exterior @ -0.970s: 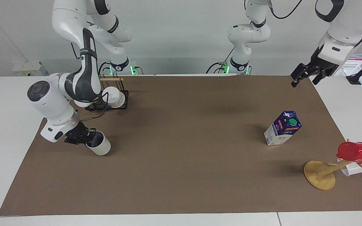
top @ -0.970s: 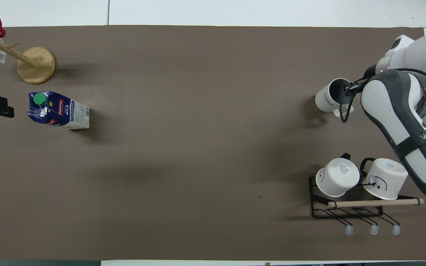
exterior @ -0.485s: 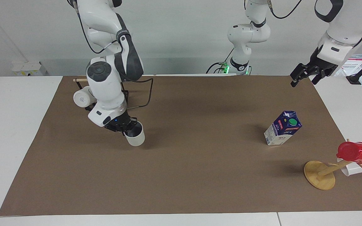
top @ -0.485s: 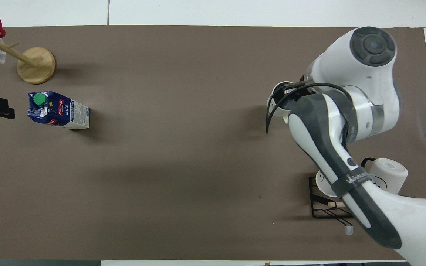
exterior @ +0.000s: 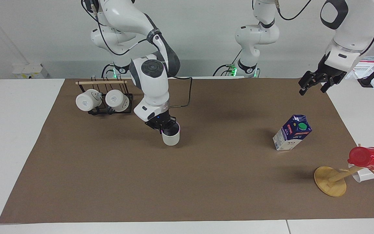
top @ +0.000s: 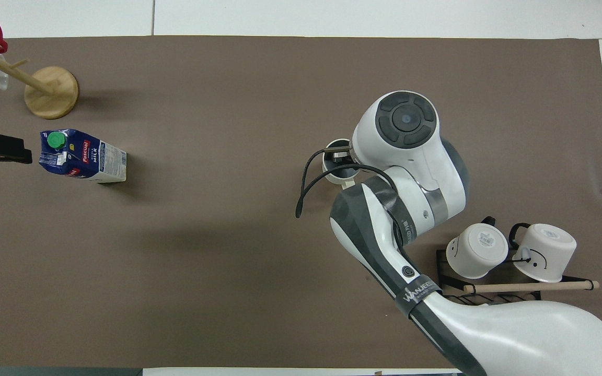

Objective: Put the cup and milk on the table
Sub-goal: 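Carry the dark mug to table center while the left gripper grasps the carton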

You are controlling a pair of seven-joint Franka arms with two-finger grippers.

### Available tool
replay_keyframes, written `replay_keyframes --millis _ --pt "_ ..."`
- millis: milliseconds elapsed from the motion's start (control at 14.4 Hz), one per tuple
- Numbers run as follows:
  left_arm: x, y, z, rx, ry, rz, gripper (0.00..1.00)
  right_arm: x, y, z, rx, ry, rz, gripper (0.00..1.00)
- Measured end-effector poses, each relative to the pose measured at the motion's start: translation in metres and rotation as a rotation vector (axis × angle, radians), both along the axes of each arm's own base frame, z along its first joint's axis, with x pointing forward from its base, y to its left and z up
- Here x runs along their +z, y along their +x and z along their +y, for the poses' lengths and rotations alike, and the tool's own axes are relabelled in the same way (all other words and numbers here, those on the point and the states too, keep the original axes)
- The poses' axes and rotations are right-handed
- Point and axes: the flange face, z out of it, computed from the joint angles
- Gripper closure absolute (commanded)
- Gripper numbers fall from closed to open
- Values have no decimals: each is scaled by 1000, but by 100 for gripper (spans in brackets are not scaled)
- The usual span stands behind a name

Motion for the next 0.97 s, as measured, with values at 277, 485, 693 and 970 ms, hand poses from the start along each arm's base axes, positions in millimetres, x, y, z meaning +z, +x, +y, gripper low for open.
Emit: replay_keyframes --millis 277,485,693,970 --pt "-36 5 6 12 1 -25 0 -24 -8 -2 19 -37 24 100" --pt "-57 4 6 14 1 -23 0 -26 -6 -7 10 -38 21 100" --pt "-75 10 4 9 3 -48 0 -28 -5 -6 -5 -15 -19 100" --pt "-100 26 1 5 6 -63 0 -31 -5 -5 -13 -8 -31 100"
